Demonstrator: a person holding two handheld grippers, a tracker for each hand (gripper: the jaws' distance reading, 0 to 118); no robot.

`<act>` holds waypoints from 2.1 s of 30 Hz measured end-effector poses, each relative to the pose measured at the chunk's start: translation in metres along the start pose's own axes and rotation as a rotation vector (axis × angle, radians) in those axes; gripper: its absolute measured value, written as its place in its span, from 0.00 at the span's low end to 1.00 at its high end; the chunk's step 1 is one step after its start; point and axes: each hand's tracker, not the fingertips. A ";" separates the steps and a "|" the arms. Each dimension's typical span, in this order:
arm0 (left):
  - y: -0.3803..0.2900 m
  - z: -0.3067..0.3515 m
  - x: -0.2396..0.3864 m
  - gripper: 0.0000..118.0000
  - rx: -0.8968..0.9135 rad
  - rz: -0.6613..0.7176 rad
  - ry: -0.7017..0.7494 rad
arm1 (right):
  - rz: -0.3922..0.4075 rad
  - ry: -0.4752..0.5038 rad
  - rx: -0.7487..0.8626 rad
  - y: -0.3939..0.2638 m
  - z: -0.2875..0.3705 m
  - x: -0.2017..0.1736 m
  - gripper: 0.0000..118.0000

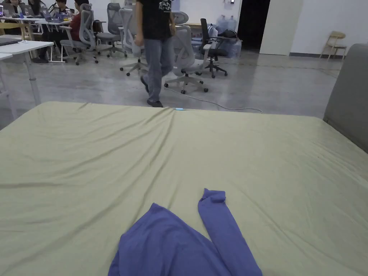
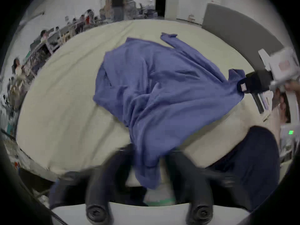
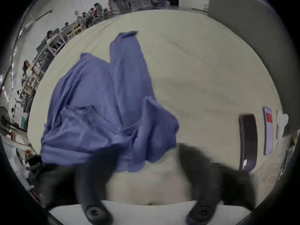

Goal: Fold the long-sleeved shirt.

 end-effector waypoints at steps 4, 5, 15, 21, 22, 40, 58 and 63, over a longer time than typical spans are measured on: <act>0.019 0.057 0.002 0.96 0.295 0.063 -0.079 | -0.062 0.026 0.267 -0.003 0.070 0.006 0.90; 0.021 0.067 0.001 0.97 0.329 0.054 -0.090 | -0.088 0.045 0.308 -0.004 0.086 0.018 0.95; 0.002 0.085 0.013 0.01 0.160 0.014 -0.171 | -0.073 0.108 0.376 -0.072 0.126 -0.028 0.02; 0.124 0.031 0.010 0.09 0.286 -0.016 -0.089 | -0.077 0.188 0.354 -0.066 0.117 -0.034 0.02; 0.151 0.017 0.010 0.16 0.314 -0.008 -0.058 | -0.085 0.192 0.350 -0.063 0.114 -0.035 0.02; 0.308 -0.229 0.057 0.30 0.091 -0.220 0.122 | -0.254 0.048 0.167 -0.015 0.057 0.035 0.33; 0.298 -0.069 0.023 0.00 0.264 -0.155 -0.016 | -0.240 0.052 0.046 -0.003 -0.008 0.015 0.10; 0.277 0.031 -0.007 0.00 0.403 -0.031 -0.096 | -0.129 0.072 0.480 -0.023 0.098 -0.016 0.10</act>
